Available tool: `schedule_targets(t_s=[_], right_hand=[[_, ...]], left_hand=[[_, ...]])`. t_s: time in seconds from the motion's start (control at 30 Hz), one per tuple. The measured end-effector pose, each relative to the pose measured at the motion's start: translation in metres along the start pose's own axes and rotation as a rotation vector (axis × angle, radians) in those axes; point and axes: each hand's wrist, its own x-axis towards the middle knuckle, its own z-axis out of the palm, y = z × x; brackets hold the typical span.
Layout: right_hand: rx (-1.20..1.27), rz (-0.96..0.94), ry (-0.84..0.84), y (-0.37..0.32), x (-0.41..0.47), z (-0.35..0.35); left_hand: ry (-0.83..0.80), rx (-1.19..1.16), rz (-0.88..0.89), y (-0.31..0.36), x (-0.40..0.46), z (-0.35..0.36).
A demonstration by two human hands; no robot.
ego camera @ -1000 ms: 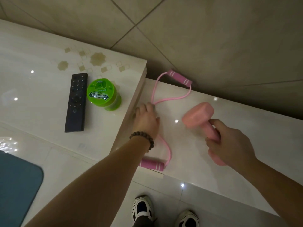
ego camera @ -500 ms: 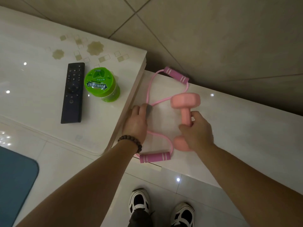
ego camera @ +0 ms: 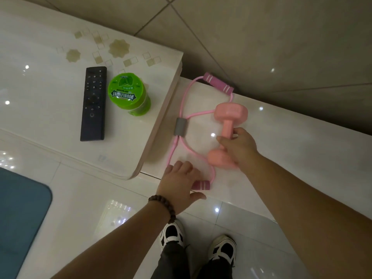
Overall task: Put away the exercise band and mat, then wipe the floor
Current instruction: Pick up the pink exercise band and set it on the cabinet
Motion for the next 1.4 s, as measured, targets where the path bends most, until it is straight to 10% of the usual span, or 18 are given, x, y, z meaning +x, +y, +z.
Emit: schedule_targets(t_s=[1.4], right_hand=[[-0.263, -0.266, 0.004, 0.021, -0.077, 0.020]], left_hand=[[0.151, -0.027, -0.225, -0.006, -0.049, -0.031]])
